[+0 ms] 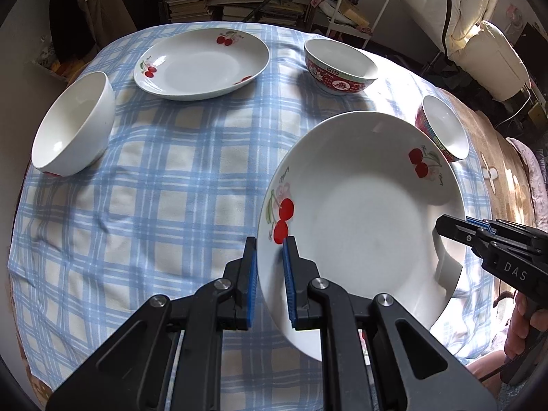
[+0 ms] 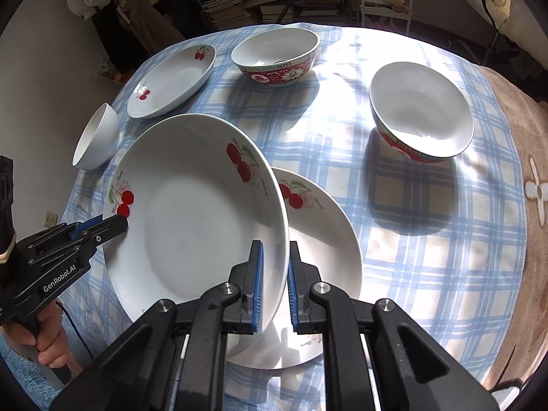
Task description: Organize plates and bowls
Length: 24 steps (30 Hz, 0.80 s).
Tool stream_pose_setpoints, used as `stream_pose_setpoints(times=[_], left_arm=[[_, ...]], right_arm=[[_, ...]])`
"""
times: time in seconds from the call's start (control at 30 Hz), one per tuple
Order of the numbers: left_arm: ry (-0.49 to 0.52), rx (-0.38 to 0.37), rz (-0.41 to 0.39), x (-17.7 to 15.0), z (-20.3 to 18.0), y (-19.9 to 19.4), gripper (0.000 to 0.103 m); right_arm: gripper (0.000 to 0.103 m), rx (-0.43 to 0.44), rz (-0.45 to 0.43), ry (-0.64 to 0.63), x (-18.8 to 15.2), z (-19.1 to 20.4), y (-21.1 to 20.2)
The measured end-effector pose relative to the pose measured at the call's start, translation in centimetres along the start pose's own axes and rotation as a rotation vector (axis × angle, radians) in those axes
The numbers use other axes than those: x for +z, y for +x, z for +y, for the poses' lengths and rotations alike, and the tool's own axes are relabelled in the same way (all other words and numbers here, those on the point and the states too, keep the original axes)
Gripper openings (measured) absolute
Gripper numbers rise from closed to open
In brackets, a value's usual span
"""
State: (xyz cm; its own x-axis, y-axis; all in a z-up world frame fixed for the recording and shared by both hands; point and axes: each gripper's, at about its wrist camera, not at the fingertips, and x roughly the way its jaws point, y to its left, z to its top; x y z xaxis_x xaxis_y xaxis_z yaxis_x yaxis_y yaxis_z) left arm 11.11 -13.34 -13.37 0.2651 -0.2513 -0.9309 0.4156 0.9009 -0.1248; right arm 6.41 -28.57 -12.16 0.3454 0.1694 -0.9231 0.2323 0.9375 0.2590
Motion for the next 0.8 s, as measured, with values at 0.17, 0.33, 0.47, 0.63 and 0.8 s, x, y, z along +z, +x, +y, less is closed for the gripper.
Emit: stream_pose_setpoints(times=[0.17,0.33,0.47,0.63,0.8], left_arm=[[-0.003,-0.016,0.032,-0.7,-1.1,1.4,0.014],[0.035,0.021,0.036,-1.1,-2.4,2.1,0.015],[0.025,0.019,0.056,-1.2,-2.6,3.0,0.014],[0.021,0.007,0.081,-1.5,-3.1,4.0,0.014],[0.033,0.017,0.093,-1.7,-3.6,4.6,0.015]], right_arm=[[0.014,-0.037,0.015,0.024,-0.3,-1.3,0.3],[0.016,-0.065,0.044,0.042,-0.4,-2.3,1.3],[0.017,-0.068,0.062,0.061,-0.4,-3.0,1.8],[0.016,-0.088,0.072,0.082,-0.5,-3.5,2.0],[0.016,-0.088,0.073,0.096,-0.5,-4.0,2.0]])
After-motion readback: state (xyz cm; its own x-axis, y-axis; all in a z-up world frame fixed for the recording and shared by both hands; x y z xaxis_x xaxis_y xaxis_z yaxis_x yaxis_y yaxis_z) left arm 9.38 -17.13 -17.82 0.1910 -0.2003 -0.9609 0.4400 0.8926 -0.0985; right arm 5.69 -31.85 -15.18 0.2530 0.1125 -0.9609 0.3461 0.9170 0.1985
